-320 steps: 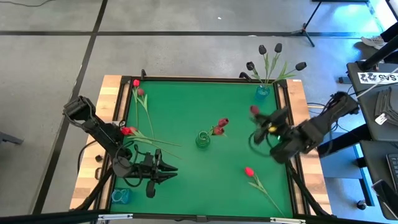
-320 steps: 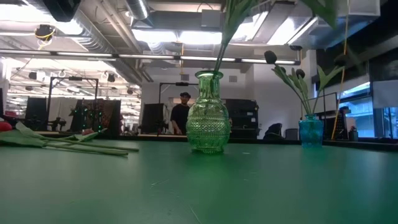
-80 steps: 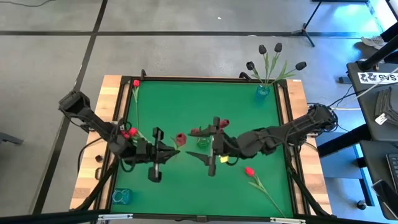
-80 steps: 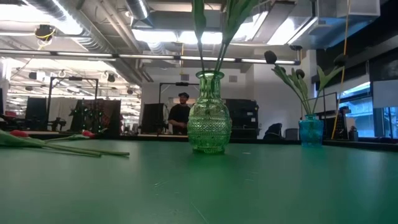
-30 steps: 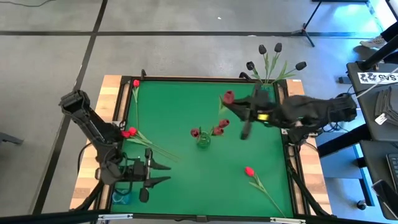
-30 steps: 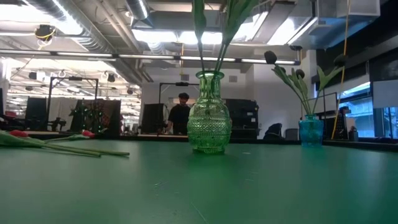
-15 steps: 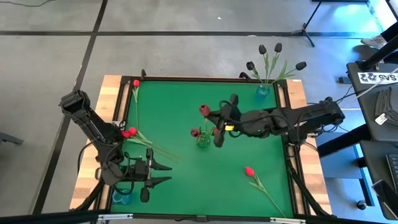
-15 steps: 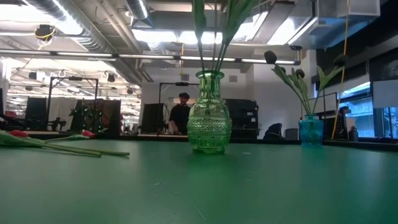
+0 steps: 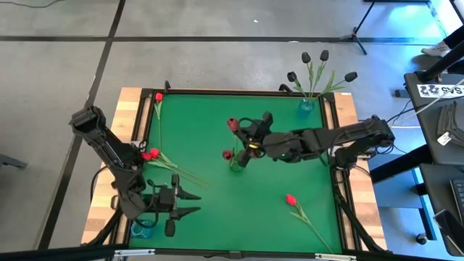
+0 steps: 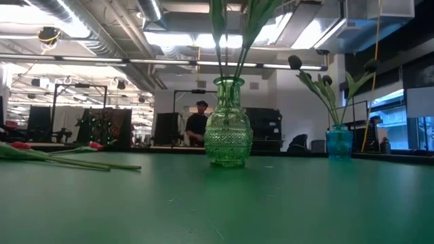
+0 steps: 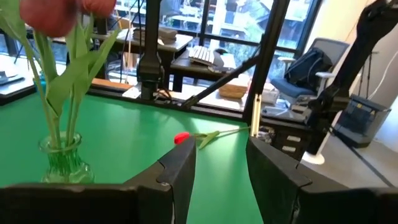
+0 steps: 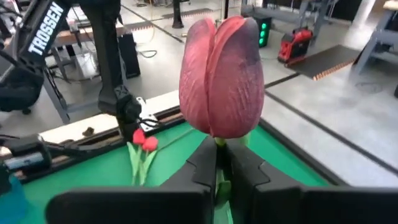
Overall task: Sort flowers into vase by color
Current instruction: Put the pink flower into the green vase
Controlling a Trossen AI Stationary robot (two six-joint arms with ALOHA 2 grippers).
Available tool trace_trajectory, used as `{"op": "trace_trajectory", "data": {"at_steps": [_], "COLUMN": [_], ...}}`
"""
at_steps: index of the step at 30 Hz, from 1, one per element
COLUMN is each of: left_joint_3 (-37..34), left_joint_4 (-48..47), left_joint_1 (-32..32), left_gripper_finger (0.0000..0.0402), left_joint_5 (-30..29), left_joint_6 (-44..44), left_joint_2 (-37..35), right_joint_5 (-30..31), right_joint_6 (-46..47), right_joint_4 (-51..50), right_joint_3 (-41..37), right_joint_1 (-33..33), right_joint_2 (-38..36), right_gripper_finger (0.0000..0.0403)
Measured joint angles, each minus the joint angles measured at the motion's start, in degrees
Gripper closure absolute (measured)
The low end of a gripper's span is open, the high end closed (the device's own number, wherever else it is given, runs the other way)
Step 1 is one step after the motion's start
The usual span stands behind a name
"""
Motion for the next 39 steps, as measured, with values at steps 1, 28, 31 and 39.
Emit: {"op": "trace_trajectory", "data": {"at_steps": [1,28,31,39], "left_joint_3": [0.00,0.00,0.00,0.02], "left_joint_4": [-0.22,-34.71,-41.39,-59.26], "left_joint_1": [0.02,11.14,12.93,13.25], "left_gripper_finger": [0.0262,0.0262,0.0262,0.0263], "left_joint_5": [0.00,17.47,18.30,18.76], "left_joint_6": [-0.46,-39.76,-45.11,-59.26], "left_joint_2": [0.42,1.92,0.00,-5.83], "right_joint_5": [-0.04,-19.52,-18.37,-18.28], "right_joint_6": [0.98,9.41,11.32,9.37], "right_joint_4": [0.11,-20.72,-23.00,-20.16], "right_joint_3": [0.00,0.04,0.04,0.00], "right_joint_1": [0.00,0.45,-0.22,0.48], "right_joint_2": [0.46,-6.33,-5.66,-8.54], "right_gripper_finger": [0.0375,0.0149,0.0155,0.0159]}}
